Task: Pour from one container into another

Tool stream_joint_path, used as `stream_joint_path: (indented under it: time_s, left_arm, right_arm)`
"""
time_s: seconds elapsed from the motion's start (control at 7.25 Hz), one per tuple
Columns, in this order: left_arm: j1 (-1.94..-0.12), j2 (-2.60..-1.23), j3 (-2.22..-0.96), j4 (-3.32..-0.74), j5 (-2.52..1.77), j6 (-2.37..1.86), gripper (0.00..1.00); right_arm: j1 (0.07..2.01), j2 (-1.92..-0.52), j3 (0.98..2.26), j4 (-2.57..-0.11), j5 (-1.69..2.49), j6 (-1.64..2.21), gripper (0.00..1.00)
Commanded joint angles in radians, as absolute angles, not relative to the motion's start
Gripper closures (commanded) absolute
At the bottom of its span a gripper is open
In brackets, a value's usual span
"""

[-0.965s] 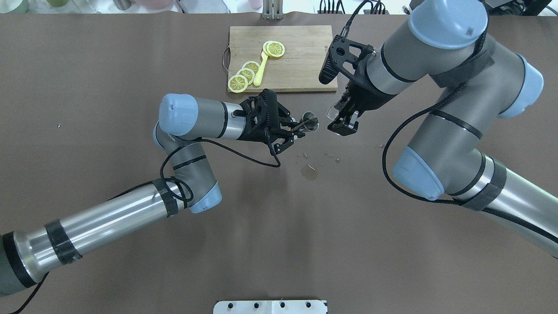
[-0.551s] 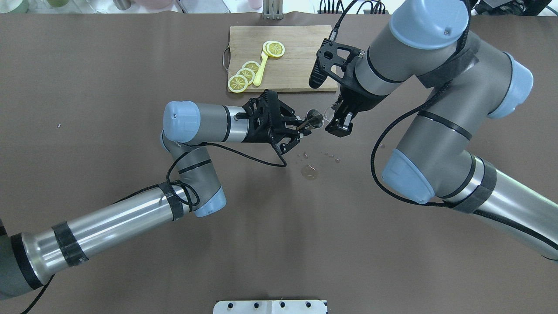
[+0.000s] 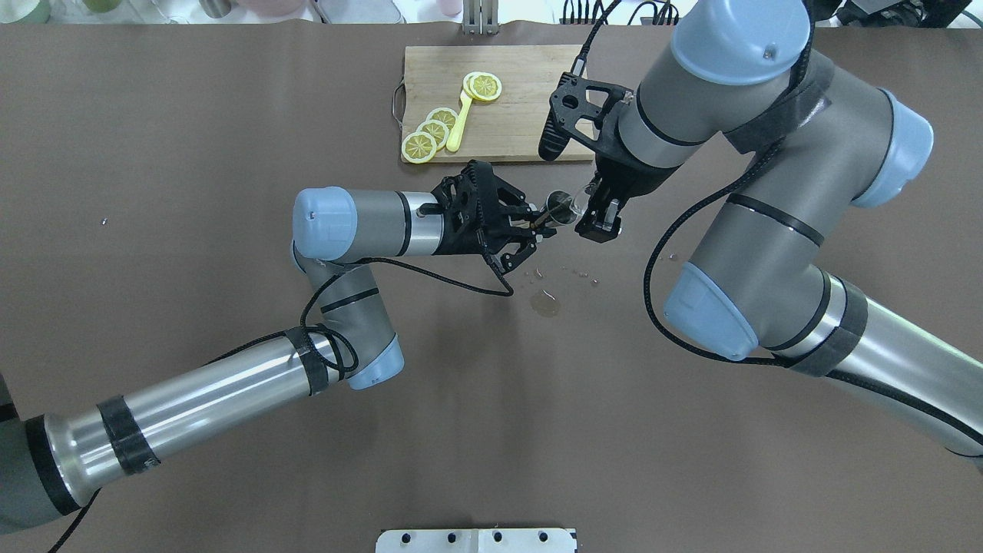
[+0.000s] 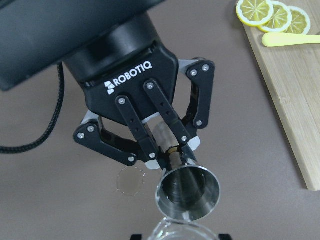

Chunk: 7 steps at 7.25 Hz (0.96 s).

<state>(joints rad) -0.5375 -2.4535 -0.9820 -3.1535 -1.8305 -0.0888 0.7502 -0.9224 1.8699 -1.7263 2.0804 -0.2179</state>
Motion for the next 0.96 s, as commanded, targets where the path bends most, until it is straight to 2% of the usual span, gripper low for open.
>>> stream_joint_path:
  time_s: [0.0,0.83]
  left_arm:
    - [-0.537,-2.450,-0.986,-3.158,-1.830,-0.089,1.00]
    - [-0.537,-2.447,-0.994,-3.160,-1.829,-0.089,1.00]
  right_arm:
    - [0.750,-0.911,1.868,-1.767,2.079,-0.250,1.00]
    - [0.752,-0.845,1.852,-1.905,2.040,-0.313,1.00]
